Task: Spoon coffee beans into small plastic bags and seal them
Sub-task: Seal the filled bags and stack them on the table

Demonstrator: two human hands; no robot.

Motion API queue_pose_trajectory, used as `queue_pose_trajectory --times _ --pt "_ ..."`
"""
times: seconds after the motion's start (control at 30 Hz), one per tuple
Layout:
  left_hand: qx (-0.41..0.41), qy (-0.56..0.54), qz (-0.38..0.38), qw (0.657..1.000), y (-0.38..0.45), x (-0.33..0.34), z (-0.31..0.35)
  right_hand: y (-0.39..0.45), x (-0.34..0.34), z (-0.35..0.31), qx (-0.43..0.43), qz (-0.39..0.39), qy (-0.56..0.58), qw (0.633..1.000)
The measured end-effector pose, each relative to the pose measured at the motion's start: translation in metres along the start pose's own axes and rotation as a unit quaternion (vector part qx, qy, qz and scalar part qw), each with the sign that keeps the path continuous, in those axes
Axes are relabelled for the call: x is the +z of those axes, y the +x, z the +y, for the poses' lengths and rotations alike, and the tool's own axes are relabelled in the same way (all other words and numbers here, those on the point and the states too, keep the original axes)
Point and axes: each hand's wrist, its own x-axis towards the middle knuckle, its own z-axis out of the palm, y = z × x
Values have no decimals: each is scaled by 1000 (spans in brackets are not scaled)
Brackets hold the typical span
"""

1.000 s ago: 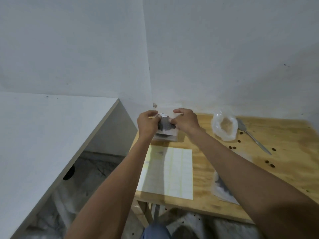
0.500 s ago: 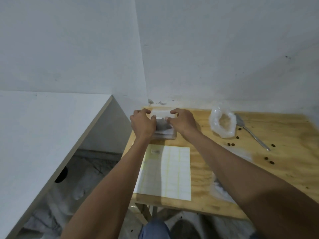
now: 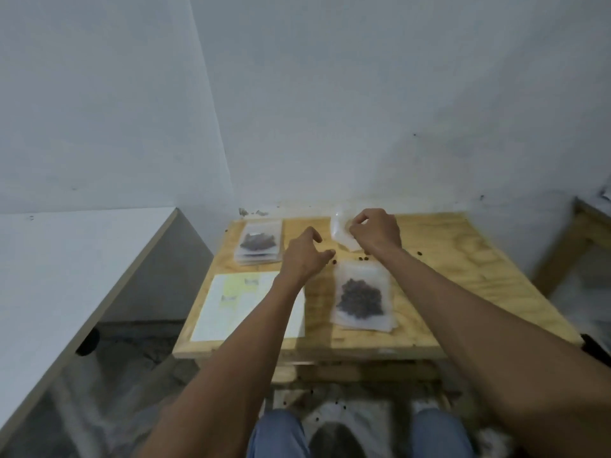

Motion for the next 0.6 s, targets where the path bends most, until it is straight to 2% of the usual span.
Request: queue_pose_trajectory --times 0.1,0.23,0.33,0.47,0.6 --pt "-11 16 -50 999 -26 16 12 -20 -25 28 64 -41 -25 997" --pt "-25 49 -57 997 -54 33 19 -47 -36 53 121 -90 -31 988" --pt "-20 73 -19 997 -67 41 23 -60 -31 61 135 -96 -41 985" --pt "-1 93 38 995 -73 48 25 -68 -22 65 127 -62 -66 988" --pt "-14 25 68 997 -69 52 25 -68 -21 62 127 -26 -84 988"
